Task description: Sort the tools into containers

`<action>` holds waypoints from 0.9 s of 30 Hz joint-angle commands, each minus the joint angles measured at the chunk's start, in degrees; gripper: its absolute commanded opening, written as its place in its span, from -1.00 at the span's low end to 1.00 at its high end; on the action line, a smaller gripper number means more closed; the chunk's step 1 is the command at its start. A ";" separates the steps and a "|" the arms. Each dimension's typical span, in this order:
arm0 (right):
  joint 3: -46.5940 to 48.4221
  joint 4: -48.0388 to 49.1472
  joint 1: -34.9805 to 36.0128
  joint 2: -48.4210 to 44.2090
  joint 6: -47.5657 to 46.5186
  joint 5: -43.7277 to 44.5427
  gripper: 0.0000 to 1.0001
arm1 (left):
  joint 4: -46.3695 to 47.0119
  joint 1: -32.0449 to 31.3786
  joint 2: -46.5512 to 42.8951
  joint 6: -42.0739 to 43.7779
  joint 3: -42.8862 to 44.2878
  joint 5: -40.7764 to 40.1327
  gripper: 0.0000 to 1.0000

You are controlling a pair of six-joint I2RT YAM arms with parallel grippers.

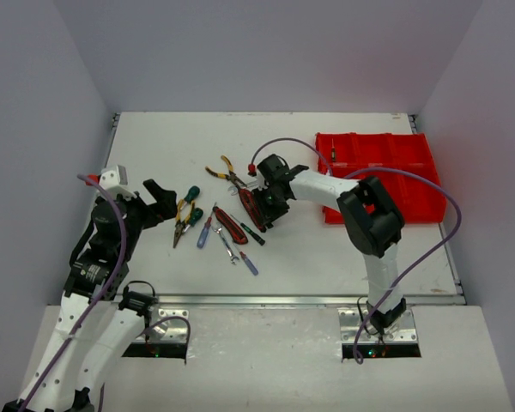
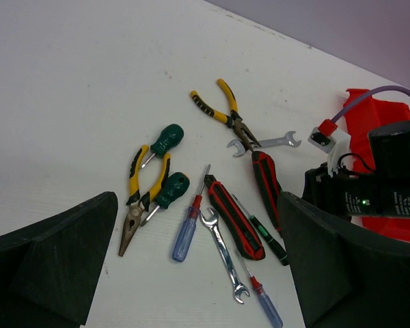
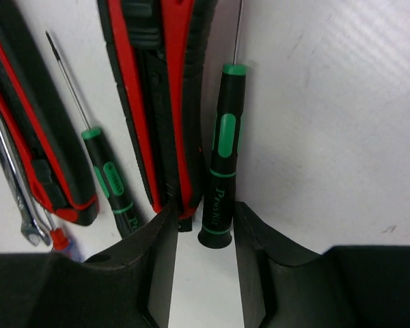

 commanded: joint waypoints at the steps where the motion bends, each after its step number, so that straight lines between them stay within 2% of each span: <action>1: -1.12 -0.65 -0.11 -4.57 1.61 -6.26 -0.20 | 2.69 -0.65 -0.33 0.70 0.64 0.62 1.00; 7: -0.07 -1.74 -0.28 -7.47 2.82 3.69 -0.08 | 2.69 -0.65 -0.35 0.70 0.64 0.70 1.00; 12: 2.44 -3.85 -0.45 -5.73 2.62 6.64 -0.07 | 2.71 -0.65 -0.14 0.79 0.64 0.91 1.00; 17: 6.09 -5.07 -0.31 -1.85 1.42 8.58 -0.27 | 2.78 -0.65 0.09 0.86 0.64 1.28 1.00; 27: 11.14 -7.03 0.76 2.58 1.40 9.08 -0.33 | 2.94 -0.65 0.36 0.97 0.64 1.60 1.00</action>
